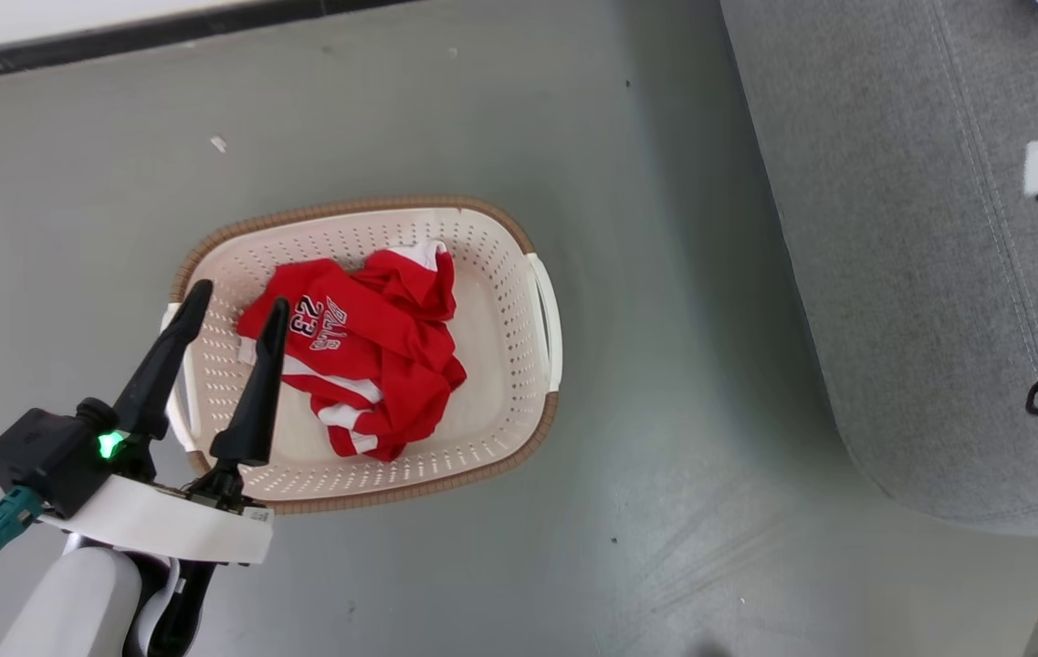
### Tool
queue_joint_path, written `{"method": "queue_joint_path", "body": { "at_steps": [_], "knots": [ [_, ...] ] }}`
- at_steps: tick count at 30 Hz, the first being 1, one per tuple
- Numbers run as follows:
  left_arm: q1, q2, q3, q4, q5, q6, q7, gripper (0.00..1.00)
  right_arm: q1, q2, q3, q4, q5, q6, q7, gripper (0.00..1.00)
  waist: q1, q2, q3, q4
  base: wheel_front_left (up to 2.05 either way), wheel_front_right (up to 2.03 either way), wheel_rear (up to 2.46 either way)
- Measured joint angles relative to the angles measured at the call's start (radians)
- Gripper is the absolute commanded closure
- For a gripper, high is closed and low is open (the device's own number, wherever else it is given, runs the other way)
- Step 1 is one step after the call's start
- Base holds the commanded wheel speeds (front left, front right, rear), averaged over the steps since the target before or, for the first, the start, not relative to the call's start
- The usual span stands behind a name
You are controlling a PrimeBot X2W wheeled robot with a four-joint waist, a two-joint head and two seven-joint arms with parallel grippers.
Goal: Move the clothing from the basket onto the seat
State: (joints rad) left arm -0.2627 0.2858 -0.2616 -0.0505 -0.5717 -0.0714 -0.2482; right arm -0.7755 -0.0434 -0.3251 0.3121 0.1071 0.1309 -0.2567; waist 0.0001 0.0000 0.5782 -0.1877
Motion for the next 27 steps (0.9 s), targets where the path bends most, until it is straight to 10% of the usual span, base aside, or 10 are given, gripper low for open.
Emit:
{"method": "queue_joint_path", "body": {
  "at_steps": [27],
  "knots": [
    [0.123, -0.129, 0.169, 0.152, 0.013, 0.005, -0.004, 0.00, 0.370, -0.002, 0.286, 0.020, -0.004, 0.000, 0.000, 0.00, 0.0000, 0.0000, -0.285, 0.148, 0.00, 0.00, 0.00]
  ]
}}
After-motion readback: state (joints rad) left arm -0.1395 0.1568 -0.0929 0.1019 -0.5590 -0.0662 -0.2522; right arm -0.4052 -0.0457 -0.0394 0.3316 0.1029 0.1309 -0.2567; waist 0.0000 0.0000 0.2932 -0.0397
